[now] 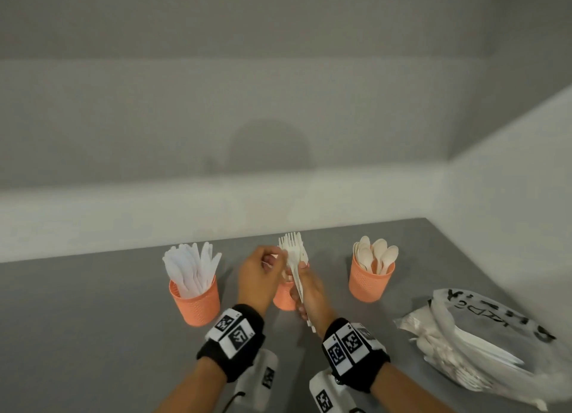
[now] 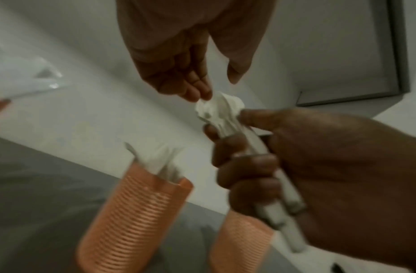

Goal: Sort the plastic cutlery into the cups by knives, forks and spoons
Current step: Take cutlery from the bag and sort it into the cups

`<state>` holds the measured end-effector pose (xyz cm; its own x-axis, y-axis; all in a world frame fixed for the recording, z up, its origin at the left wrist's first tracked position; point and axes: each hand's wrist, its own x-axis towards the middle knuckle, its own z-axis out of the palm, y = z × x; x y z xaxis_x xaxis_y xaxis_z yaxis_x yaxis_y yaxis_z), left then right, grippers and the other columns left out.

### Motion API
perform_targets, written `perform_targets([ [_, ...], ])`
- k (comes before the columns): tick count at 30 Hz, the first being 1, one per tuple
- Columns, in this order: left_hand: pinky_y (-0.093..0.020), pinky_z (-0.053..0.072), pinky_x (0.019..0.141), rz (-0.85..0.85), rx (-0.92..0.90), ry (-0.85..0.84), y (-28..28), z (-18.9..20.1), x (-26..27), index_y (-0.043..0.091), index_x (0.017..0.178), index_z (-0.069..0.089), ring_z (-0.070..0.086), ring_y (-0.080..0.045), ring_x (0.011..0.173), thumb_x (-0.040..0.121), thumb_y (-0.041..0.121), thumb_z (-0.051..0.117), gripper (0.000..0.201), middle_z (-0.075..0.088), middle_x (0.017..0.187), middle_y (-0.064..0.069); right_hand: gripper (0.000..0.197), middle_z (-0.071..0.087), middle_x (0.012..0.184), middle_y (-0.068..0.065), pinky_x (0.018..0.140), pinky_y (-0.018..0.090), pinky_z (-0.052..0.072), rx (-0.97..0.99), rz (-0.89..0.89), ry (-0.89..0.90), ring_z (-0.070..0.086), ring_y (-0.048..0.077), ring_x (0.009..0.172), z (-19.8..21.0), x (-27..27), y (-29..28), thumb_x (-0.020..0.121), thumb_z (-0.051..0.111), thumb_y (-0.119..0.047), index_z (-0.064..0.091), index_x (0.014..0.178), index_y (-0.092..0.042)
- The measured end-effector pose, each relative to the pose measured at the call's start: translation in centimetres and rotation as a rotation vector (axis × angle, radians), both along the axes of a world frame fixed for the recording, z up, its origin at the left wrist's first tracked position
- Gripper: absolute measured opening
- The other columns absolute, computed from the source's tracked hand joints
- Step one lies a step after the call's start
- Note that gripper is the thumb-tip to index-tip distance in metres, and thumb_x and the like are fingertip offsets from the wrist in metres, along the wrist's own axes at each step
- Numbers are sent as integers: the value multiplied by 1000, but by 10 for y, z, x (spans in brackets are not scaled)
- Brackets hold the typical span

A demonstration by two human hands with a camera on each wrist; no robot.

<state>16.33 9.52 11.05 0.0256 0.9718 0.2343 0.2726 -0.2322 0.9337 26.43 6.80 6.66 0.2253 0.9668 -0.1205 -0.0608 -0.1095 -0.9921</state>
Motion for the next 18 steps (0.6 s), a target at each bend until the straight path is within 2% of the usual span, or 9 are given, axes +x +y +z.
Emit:
perform_targets([
  [2, -14, 39, 57, -9, -68, 12, -9, 0, 18, 19, 81, 55, 54, -10, 64, 85, 25, 63, 11, 58, 71, 2, 37, 50, 51, -10, 43, 17, 37, 83, -18, -84, 42, 2, 42, -3, -1, -3, 101, 29, -37, 52, 120, -16],
  [4, -14, 35, 53, 2, -91, 24, -15, 3, 30, 19, 76, 50, 48, -6, 58, 87, 27, 61, 18, 50, 64, 7, 35, 65, 76, -9, 63, 18, 49, 121, -33, -133, 58, 5, 66, -5, 1, -8, 101, 29, -34, 53, 124, -22],
  [5, -14, 34, 53, 4, -95, 44, -18, 3, 35, 18, 74, 47, 46, -6, 57, 88, 27, 60, 20, 48, 63, 7, 33, 66, 84, -5, 68, 17, 49, 118, -34, -139, 59, 5, 72, -3, 3, -13, 102, 29, -33, 54, 120, -23],
  [6, -16, 34, 54, 2, -98, 73, -20, 3, 38, 18, 73, 45, 46, -7, 58, 89, 27, 58, 23, 46, 63, 7, 32, 64, 79, -5, 63, 15, 47, 111, -33, -137, 57, 2, 67, -2, 6, -17, 101, 28, -34, 56, 112, -24],
  [8, -23, 35, 62, -17, -116, 111, -23, 3, 43, 18, 70, 42, 47, -14, 63, 91, 27, 55, 26, 45, 63, 7, 33, 55, 51, -12, 48, 13, 36, 86, -42, -109, 47, -2, 43, 2, 10, -25, 100, 27, -38, 55, 92, -22],
  [9, -25, 36, 66, -22, -127, 121, -26, 3, 43, 16, 71, 42, 48, -17, 67, 92, 26, 52, 25, 45, 63, 6, 34, 51, 43, -15, 42, 11, 33, 72, -55, -84, 45, -2, 37, 3, 11, -29, 101, 27, -37, 54, 89, -20],
  [14, -34, 45, 79, -83, -177, 149, -35, 5, 47, 10, 84, 44, 54, -24, 77, 97, 19, 40, 16, 53, 71, -1, 37, 50, 37, -16, 33, 9, 29, 36, -98, -1, 43, -2, 30, 7, 16, -46, 102, 23, -34, 47, 78, -17],
  [16, -40, 54, 79, -119, -246, 6, -37, 10, 47, 12, 84, 45, 60, -30, 79, 97, 16, 39, 15, 61, 85, -15, 39, 45, 37, -11, 31, 15, 25, 25, -109, 10, 34, 2, 29, 5, 19, -50, 101, 24, -38, 50, 83, -14],
  [18, -29, 59, 61, -128, -355, -286, -42, 18, 46, 8, 93, 44, 60, -26, 69, 99, 12, 34, 12, 59, 83, -17, 43, 42, 43, -11, 33, 18, 24, 11, -118, 5, 32, 3, 32, 1, 23, -53, 100, 27, -41, 55, 102, -8],
])
